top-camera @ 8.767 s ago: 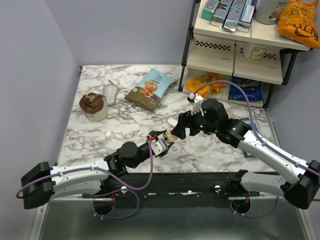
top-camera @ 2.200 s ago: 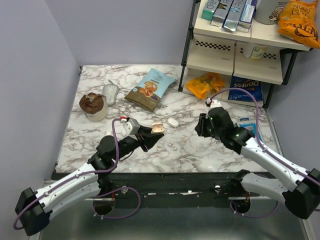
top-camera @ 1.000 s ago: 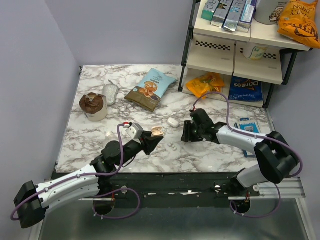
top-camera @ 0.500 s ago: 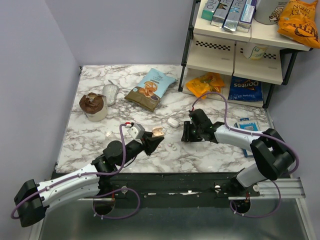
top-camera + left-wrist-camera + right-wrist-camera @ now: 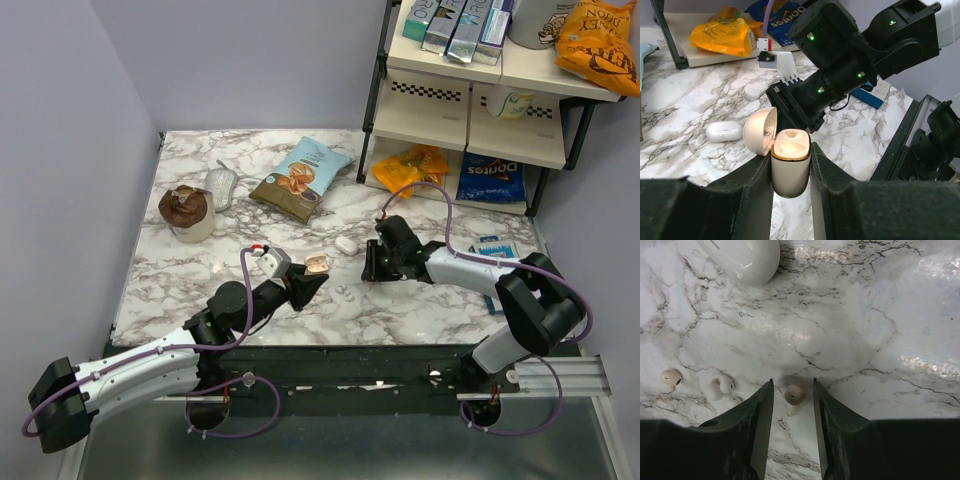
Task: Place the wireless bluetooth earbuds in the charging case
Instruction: Pick up the earbud from the center of the board.
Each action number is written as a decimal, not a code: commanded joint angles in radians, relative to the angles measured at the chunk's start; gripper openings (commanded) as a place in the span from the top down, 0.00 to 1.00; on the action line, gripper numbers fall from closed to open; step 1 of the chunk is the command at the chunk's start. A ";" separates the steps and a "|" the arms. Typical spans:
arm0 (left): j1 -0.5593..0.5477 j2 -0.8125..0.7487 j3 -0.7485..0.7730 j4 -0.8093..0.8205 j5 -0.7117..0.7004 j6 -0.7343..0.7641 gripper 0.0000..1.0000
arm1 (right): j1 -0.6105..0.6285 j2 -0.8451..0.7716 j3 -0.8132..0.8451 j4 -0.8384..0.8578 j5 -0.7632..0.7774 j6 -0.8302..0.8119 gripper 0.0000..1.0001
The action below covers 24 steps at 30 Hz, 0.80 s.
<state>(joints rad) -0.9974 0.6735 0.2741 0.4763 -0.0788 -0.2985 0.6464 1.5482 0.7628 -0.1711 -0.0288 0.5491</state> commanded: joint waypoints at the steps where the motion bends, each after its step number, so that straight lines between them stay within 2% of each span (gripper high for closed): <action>1: -0.007 -0.003 0.002 0.016 -0.024 0.012 1.00 | -0.002 0.027 -0.008 -0.004 0.029 -0.011 0.55; 24: -0.027 -0.020 -0.004 0.008 -0.024 0.007 1.00 | 0.018 0.007 -0.033 -0.064 0.067 -0.029 0.52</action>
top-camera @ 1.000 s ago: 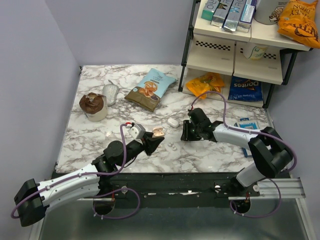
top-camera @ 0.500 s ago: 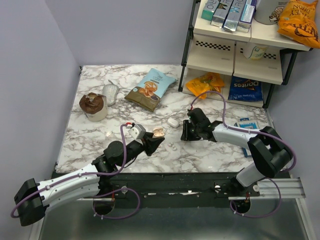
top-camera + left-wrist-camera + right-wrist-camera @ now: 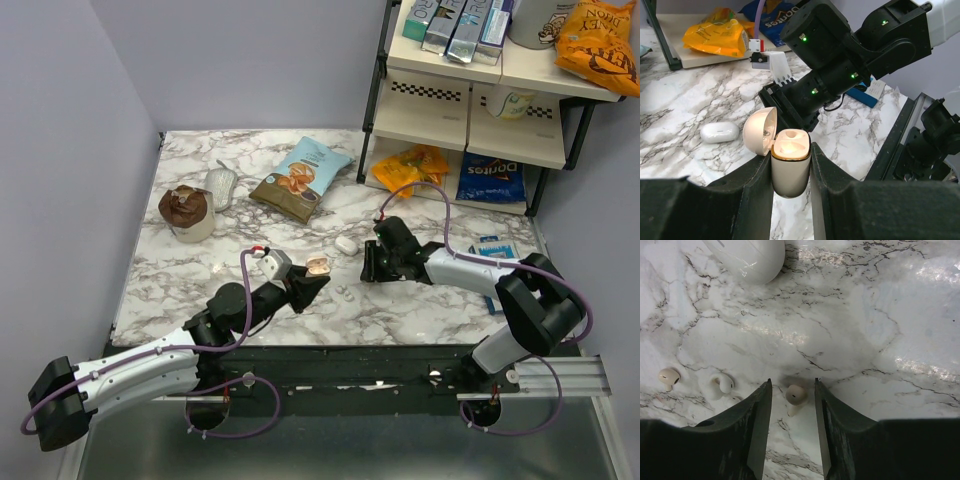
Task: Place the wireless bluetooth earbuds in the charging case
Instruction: Pick up the earbud from the center of the board.
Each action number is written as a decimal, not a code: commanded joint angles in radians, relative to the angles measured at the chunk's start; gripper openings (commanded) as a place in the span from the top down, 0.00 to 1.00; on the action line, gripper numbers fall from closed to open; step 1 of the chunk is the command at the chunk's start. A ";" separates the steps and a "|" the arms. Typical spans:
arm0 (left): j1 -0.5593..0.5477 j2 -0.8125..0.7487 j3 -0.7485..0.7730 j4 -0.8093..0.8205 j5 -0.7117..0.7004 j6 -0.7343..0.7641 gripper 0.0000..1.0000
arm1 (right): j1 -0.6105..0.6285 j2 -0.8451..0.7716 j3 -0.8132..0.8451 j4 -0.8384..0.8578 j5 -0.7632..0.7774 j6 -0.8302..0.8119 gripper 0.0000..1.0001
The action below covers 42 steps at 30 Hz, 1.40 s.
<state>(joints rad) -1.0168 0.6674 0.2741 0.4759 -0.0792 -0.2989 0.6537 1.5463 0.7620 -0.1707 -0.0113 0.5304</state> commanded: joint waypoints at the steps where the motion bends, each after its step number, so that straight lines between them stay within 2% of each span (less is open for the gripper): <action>1: -0.009 -0.014 -0.004 0.009 -0.024 0.007 1.00 | 0.012 0.005 -0.032 -0.069 0.053 -0.010 0.52; 10: -0.017 -0.025 -0.007 0.006 -0.042 0.004 1.00 | 0.032 -0.029 -0.024 -0.121 0.100 0.026 0.51; 25: -0.025 -0.040 -0.010 0.009 -0.045 0.012 1.00 | 0.066 0.043 0.065 -0.173 0.106 0.092 0.51; 42: -0.040 -0.057 -0.015 0.000 -0.053 0.010 1.00 | 0.083 0.066 0.059 -0.184 0.120 0.108 0.66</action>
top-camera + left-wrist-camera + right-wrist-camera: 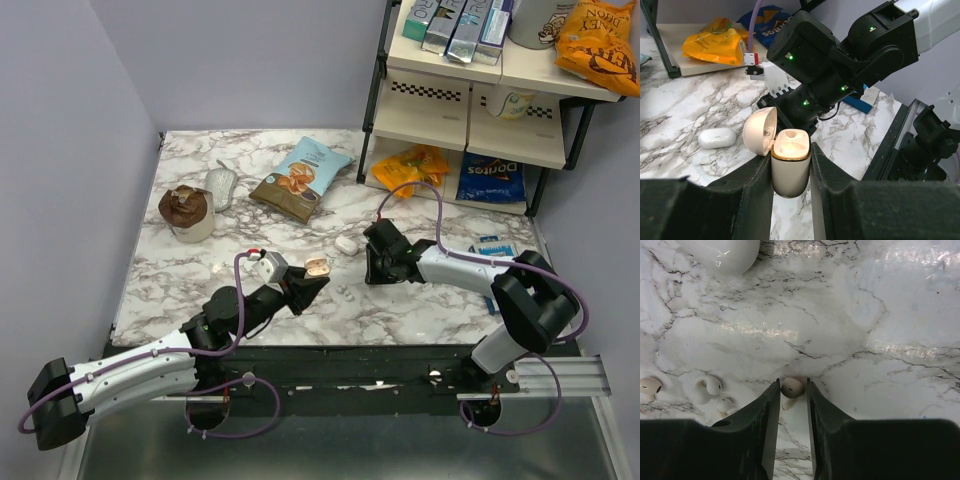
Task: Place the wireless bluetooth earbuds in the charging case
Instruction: Pick up the earbud from the center of the board.
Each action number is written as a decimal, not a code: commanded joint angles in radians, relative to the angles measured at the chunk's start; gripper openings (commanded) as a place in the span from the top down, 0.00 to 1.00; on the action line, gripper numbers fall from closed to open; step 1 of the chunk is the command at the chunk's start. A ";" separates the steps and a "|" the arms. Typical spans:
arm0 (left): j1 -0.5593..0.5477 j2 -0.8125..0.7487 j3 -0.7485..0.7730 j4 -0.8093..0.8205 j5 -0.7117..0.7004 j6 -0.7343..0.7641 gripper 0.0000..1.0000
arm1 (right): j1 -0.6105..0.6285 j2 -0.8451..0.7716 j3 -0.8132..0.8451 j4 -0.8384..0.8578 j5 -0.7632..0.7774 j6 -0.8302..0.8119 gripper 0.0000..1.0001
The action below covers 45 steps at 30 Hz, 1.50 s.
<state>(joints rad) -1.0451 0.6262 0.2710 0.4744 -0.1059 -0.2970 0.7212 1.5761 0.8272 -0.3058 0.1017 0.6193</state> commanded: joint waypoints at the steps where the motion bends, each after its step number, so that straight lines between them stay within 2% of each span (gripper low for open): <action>1: -0.012 -0.017 -0.010 -0.002 -0.028 0.010 1.00 | 0.015 0.033 -0.007 -0.049 0.007 0.017 0.67; 13: -0.015 -0.014 -0.003 -0.013 -0.035 0.012 1.00 | 0.018 -0.011 -0.003 -0.065 0.021 0.002 0.82; 20: -0.019 -0.011 0.000 -0.014 -0.043 0.012 1.00 | 0.020 -0.056 0.007 -0.096 0.064 -0.024 0.99; 28: -0.018 0.001 0.002 0.003 -0.048 0.012 1.00 | 0.024 -0.165 0.007 -0.115 0.168 -0.064 0.99; 35: -0.020 0.039 0.004 0.082 -0.048 0.024 1.00 | 0.056 -0.388 0.055 -0.191 0.326 -0.164 0.99; 40: -0.018 0.112 0.011 0.190 -0.014 0.073 1.00 | 0.130 -0.537 0.119 -0.228 0.446 -0.245 0.99; 45: -0.013 0.225 0.045 0.340 0.055 0.156 1.00 | 0.240 -0.605 0.193 -0.227 0.547 -0.346 0.99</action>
<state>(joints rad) -1.0565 0.7799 0.2726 0.6422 -0.1173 -0.2260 0.8871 1.0096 0.9581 -0.4969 0.5064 0.3767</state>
